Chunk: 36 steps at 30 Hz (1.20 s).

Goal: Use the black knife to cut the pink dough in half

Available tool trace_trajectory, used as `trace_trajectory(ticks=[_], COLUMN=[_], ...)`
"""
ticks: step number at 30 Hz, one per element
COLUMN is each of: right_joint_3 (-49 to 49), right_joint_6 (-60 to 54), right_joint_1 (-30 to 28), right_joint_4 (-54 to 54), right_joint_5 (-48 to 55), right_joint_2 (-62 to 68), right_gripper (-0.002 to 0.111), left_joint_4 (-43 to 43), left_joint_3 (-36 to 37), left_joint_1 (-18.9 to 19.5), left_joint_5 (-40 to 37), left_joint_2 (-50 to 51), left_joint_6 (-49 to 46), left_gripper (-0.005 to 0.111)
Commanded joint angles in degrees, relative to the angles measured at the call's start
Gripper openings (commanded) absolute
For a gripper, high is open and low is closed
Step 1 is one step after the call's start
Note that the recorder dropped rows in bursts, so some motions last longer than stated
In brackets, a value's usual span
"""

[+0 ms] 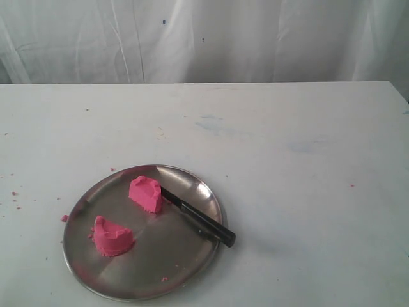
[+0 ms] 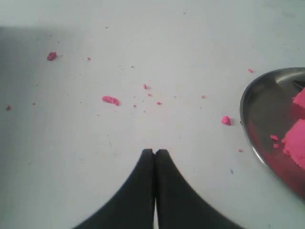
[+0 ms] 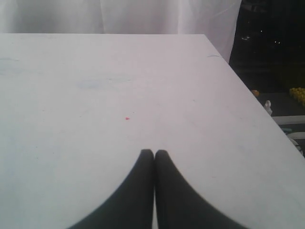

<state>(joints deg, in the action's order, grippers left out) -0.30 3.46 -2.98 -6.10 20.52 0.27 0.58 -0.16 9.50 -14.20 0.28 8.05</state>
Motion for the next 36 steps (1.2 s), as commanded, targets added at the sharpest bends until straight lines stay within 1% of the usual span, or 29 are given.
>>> trace_trajectory(ticks=[1, 5, 14, 19, 36], right_joint_3=[0.30, 0.30, 0.30, 0.30, 0.30], right_joint_6=[-0.54, -0.54, -0.54, -0.54, 0.12], right_joint_1=[-0.42, -0.42, -0.42, 2.16, 2.32], right_joint_4=[0.33, 0.33, 0.33, 0.29, 0.29], right_joint_5=[-0.59, -0.59, -0.59, -0.59, -0.59], right_joint_2=[-0.27, -0.27, -0.27, -0.27, -0.27], right_gripper=[0.000, 0.000, 0.000, 0.000, 0.000], left_joint_4=[0.80, 0.65, 0.25, 0.25, 0.25], left_joint_3=[0.16, 0.16, 0.16, 0.16, 0.16], left_joint_1=[0.09, 0.09, 0.09, 0.09, 0.09], left_joint_5=[-1.29, -0.61, -0.47, -0.47, -0.47], left_joint_2=[-0.28, -0.28, -0.28, -0.28, -0.28], left_joint_6=[-0.58, -3.96, -3.96, -3.96, -3.96], left_gripper=[0.000, 0.000, 0.000, 0.000, 0.000])
